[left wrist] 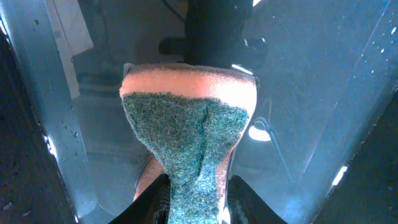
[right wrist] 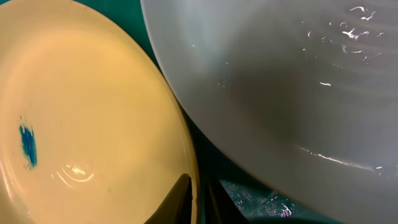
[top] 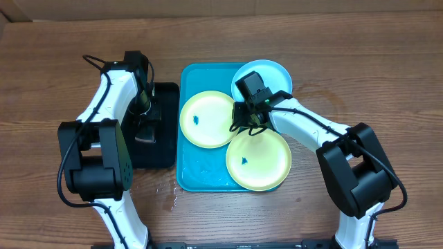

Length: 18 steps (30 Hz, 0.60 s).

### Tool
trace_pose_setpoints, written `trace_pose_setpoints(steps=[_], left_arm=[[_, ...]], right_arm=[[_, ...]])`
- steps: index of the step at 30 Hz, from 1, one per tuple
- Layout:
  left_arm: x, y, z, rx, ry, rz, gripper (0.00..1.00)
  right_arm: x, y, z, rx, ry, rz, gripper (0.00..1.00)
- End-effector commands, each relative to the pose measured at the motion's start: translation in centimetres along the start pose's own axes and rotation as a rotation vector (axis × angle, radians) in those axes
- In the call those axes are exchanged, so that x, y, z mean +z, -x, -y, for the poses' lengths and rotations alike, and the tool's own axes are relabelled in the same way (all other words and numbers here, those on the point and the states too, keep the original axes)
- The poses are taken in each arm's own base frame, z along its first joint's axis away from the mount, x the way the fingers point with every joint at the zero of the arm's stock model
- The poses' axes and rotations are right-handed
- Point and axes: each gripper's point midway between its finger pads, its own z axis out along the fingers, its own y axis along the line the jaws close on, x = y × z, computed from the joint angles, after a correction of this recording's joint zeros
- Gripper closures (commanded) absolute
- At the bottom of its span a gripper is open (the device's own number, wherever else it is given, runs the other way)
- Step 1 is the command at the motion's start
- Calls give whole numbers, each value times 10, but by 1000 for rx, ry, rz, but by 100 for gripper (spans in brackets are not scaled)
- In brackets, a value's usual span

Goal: Clean dirty plates on tray and stack at the side
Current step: 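Pick up the green-and-pink sponge from the black tray with the left gripper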

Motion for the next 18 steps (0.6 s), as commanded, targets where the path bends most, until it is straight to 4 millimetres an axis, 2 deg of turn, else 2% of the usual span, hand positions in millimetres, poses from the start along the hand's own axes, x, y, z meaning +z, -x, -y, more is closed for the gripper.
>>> trace_pose_setpoints(steps=[1, 11, 18], left_arm=[[5, -4, -7, 8, 14, -22, 67], [7, -5, -12, 9, 43, -26, 68], [22, -11, -17, -2, 37, -33, 70]], right_arm=[[4, -4, 1, -3, -6, -7, 89], [4, -4, 1, -3, -6, -7, 89], [4, -4, 1, -3, -6, -6, 89]])
